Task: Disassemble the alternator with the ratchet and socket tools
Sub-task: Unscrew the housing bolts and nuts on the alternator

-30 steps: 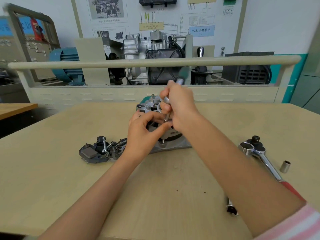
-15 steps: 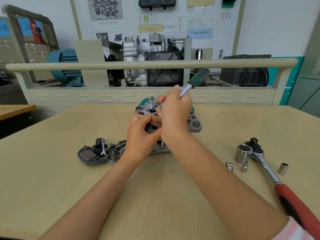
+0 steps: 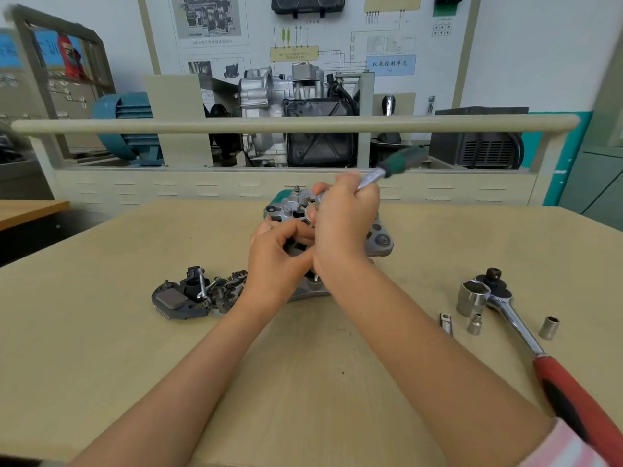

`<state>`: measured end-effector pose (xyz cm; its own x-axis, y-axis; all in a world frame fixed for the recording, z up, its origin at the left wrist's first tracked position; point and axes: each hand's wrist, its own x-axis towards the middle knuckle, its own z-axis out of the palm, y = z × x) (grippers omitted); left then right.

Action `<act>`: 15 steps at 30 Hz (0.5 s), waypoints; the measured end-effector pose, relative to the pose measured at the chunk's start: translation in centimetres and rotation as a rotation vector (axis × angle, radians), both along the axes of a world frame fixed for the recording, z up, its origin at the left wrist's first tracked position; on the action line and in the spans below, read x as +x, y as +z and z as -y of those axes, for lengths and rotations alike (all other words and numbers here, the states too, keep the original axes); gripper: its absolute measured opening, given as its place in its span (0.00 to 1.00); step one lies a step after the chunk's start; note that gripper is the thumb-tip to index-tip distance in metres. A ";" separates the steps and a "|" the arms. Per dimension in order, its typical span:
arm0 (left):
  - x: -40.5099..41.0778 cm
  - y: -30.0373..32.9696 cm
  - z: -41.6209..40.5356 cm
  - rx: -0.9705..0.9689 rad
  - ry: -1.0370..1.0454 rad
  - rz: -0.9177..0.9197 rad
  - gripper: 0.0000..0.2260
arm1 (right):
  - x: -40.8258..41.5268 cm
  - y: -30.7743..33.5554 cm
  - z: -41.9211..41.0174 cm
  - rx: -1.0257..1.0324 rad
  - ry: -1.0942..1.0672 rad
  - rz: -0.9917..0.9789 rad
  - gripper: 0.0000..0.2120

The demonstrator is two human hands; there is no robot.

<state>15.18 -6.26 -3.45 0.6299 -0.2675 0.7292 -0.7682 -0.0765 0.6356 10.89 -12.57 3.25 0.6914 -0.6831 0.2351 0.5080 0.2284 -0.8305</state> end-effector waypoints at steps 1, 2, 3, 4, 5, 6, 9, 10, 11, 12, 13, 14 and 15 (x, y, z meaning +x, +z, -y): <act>0.0 -0.1 0.0 0.005 -0.001 -0.002 0.15 | 0.1 0.0 -0.1 0.004 -0.024 -0.005 0.12; 0.0 -0.1 0.0 0.003 -0.004 0.002 0.16 | 0.2 0.1 0.0 -0.014 -0.008 -0.033 0.11; -0.1 0.0 0.0 -0.001 -0.008 0.006 0.16 | 0.2 0.4 0.4 -0.057 0.048 -0.081 0.11; -0.1 0.0 -0.1 -0.004 -0.004 0.007 0.15 | 0.2 0.8 1.0 -0.108 0.137 -0.137 0.10; -0.2 0.0 0.0 -0.002 0.006 0.005 0.13 | 0.2 1.2 1.6 -0.158 0.256 -0.191 0.10; -0.2 0.0 -0.1 0.004 0.016 -0.001 0.11 | 0.2 1.7 2.2 -0.208 0.387 -0.240 0.10; -0.1 -0.2 -0.3 0.014 0.003 -0.040 0.06 | 0.0 2.4 3.3 -0.362 0.666 -0.322 0.11; 0.0 -0.1 -0.3 0.014 -0.006 -0.043 0.06 | -0.1 2.5 3.4 -0.383 0.698 -0.334 0.11; 0.0 -0.1 -0.4 0.016 -0.013 -0.040 0.06 | -0.2 2.5 3.4 -0.376 0.705 -0.332 0.11; 0.0 0.0 -0.3 0.019 -0.015 -0.031 0.07 | -0.3 2.4 3.2 -0.338 0.690 -0.318 0.11; 0.0 0.0 -0.3 0.022 -0.012 -0.019 0.08 | -0.3 2.2 2.9 -0.275 0.632 -0.284 0.11; 0.1 0.1 -0.3 0.023 -0.007 -0.006 0.11 | -0.2 1.8 2.2 -0.208 0.515 -0.234 0.11; 0.1 0.0 -0.3 0.025 -0.002 0.004 0.14 | -0.2 1.2 1.5 -0.159 0.347 -0.179 0.11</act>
<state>15.33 -5.96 -3.41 0.6265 -0.2864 0.7249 -0.7709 -0.0909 0.6304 10.69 -14.04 4.50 0.9137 -0.3672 0.1740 0.2679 0.2222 -0.9375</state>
